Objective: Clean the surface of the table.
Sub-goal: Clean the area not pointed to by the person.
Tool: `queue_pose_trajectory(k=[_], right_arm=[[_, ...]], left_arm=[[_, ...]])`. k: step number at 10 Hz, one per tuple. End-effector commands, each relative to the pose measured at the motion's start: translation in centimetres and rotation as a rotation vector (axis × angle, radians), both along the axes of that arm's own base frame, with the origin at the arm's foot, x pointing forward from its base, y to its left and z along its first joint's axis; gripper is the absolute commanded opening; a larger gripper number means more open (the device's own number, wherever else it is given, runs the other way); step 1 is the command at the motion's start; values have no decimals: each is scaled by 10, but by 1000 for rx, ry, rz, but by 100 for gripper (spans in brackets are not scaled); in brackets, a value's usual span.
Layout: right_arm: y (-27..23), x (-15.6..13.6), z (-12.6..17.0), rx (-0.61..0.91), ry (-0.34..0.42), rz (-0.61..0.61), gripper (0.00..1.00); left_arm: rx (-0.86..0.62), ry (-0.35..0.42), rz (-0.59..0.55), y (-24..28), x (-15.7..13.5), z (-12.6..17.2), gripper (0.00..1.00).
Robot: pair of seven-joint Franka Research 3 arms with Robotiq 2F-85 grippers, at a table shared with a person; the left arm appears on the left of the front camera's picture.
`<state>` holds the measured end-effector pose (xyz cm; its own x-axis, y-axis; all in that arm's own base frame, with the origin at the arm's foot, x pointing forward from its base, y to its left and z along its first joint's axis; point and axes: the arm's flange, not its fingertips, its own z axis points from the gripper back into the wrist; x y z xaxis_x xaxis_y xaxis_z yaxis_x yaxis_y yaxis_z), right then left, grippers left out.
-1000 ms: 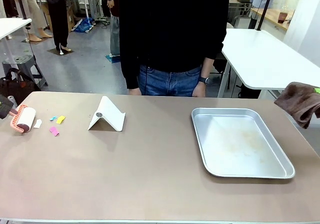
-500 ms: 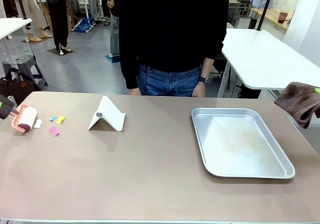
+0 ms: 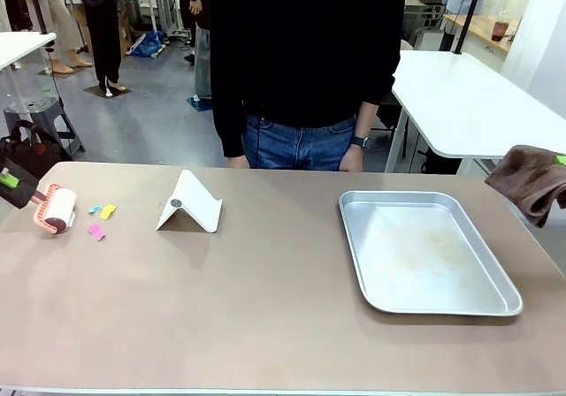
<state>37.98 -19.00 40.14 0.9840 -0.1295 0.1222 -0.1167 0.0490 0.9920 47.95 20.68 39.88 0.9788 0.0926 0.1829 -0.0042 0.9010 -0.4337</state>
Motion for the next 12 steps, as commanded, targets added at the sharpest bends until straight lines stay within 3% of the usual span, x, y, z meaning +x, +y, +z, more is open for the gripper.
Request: queue_pose_trajectory(k=[1,8,12], right_arm=[[1,-2,3,2,-6,5,11],[1,-2,3,2,-6,5,11],[1,-2,3,2,-6,5,11]], left_arm=[[5,120,-60,-34,-18,-39,22],[-68,148,-122,-88,-7,-36,22],[-144,129,-75,-85,10,-18,22]])
